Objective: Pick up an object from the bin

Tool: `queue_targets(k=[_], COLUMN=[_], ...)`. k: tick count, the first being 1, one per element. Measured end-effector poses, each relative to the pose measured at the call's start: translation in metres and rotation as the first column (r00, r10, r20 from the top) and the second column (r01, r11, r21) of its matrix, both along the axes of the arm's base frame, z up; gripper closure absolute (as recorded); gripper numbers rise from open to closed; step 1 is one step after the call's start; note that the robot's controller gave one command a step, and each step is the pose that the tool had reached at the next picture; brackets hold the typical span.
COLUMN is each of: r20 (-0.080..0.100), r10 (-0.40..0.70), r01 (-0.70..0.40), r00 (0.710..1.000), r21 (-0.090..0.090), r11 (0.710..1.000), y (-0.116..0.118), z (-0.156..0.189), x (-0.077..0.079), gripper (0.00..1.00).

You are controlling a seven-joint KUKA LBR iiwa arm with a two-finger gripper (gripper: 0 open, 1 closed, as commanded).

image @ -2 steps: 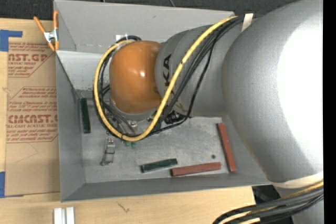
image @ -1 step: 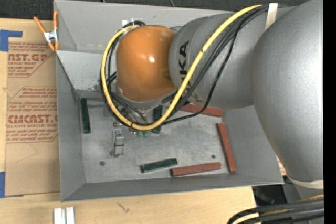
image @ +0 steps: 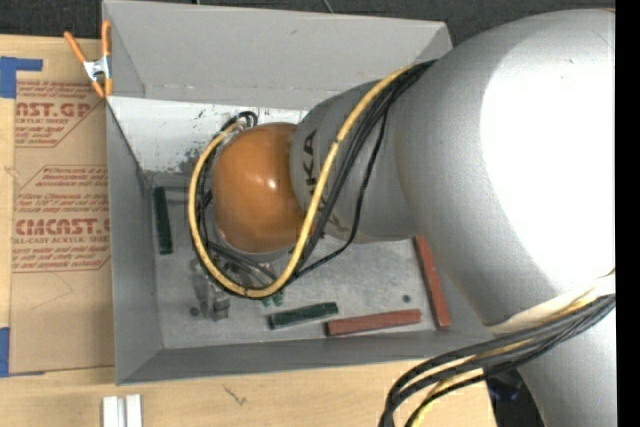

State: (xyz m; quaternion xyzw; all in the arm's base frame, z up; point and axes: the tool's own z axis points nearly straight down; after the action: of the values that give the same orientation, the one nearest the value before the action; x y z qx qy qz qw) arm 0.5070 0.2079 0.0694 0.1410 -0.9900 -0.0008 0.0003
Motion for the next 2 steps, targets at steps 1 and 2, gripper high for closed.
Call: queue_targets(k=[1, 2], r20=[0.000, -0.003], r10=[0.000, -0.005], r01=[0.000, 0.005], r00=[1.000, 1.000], r21=[0.000, -0.002], r11=[1.000, 1.000], y=[0.000, 0.012], z=[0.000, 0.034], x=[0.000, 0.012], gripper=[1.00, 1.00])
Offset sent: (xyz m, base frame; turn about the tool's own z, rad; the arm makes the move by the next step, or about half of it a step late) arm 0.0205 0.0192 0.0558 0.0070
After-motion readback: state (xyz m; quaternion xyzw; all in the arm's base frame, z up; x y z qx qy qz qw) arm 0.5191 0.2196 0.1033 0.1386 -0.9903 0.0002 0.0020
